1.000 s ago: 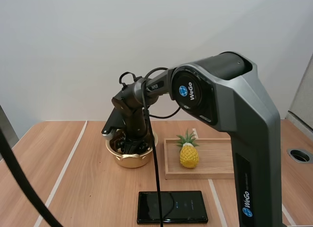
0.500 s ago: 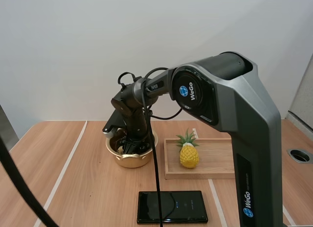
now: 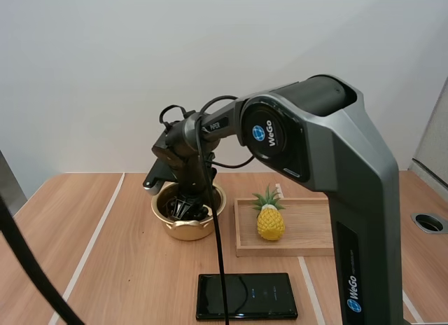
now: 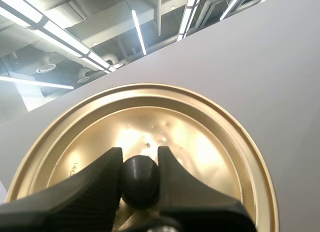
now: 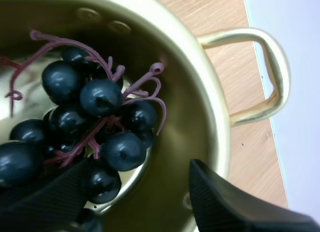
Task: Open the pot, put the grape inside, and close it
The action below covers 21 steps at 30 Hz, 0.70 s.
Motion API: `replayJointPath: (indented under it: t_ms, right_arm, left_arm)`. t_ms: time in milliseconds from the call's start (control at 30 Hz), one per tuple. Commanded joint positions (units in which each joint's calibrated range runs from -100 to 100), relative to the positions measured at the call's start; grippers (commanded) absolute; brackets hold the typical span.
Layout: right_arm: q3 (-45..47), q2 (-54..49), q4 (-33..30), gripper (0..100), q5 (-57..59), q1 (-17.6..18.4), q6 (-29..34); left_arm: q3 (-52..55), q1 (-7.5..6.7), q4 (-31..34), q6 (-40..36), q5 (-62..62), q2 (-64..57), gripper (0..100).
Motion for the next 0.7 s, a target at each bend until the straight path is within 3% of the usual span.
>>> replayJointPath:
  t_ms: [0,667]
  right_arm:
    - [0.8,1.1,2.8,100,6.2,0.2,-0.1]
    - [-8.7,-14.5,2.8,100,9.5,0.2,0.1]
  left_arm:
    - [0.0,-0.06,0.3,-0.2,-0.8,-0.3,0]
    - [0.0,-0.06,0.3,-0.2,-0.8,-0.3,0]
